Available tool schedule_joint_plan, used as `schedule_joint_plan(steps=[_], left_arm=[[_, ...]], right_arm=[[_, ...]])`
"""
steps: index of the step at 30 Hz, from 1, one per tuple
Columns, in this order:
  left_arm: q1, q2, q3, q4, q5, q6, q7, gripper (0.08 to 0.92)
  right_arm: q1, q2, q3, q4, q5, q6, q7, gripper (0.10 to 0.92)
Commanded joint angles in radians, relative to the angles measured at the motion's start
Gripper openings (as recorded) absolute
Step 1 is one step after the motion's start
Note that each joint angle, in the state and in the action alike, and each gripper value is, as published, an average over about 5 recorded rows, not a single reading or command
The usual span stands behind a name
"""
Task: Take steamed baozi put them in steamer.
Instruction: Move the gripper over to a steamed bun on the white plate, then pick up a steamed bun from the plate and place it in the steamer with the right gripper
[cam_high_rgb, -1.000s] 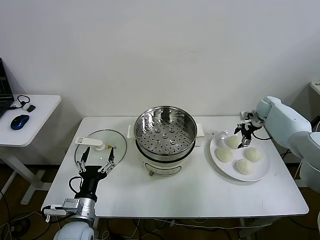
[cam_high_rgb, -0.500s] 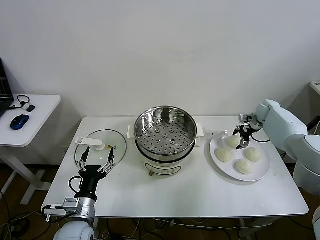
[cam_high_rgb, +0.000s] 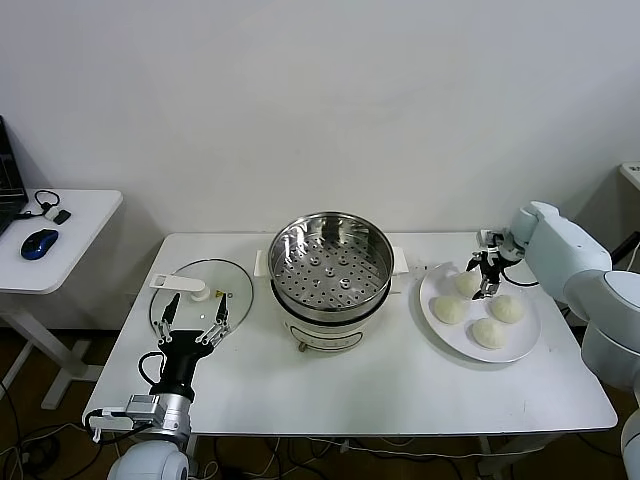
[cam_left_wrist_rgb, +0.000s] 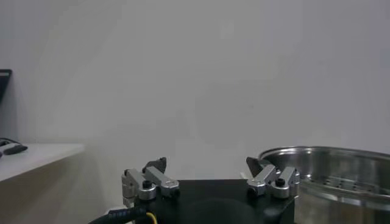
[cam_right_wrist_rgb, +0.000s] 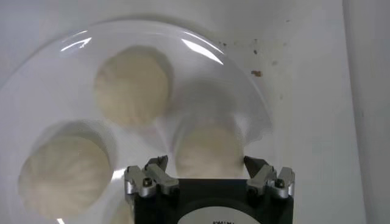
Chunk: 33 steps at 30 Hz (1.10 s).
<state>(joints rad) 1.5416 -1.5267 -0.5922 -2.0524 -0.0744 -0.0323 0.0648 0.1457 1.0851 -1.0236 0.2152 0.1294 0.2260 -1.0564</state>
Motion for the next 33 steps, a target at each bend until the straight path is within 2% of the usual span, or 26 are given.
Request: schedule_joint_plan(steps=[1,7,15,19,27,33], left_arm=[[-0.001,0.002,-0.001,0.0,-0.004,0.0,-0.001,0.823],[-0.006,0.004,-0.005,-0.002,-0.008,0.001,-0.002,0.823],[-0.013,0.004,-0.012,-0.001,-0.011,0.007,-0.002,0.823],[-0.022,0.003,-0.012,0.001,-0.011,0.015,0.0,0.823],[-0.022,0.006,-0.008,-0.001,-0.009,0.019,0.0,0.823],[-0.012,0.011,-0.005,-0.007,-0.009,0.015,-0.003,0.823]], right_arm=[[-0.002,0.003,0.004,-0.008,-0.005,0.002,0.002,0.764],[0.002,0.007,0.005,-0.011,-0.007,0.0,0.005,0.642],[0.028,-0.019,-0.017,0.05,-0.004,-0.003,0.002,0.615],[0.101,-0.086,-0.144,0.203,0.071,-0.013,0.001,0.611],[0.42,-0.25,-0.503,0.68,0.297,-0.045,0.023,0.611],[0.663,-0.271,-0.674,0.898,0.371,-0.009,0.067,0.611]])
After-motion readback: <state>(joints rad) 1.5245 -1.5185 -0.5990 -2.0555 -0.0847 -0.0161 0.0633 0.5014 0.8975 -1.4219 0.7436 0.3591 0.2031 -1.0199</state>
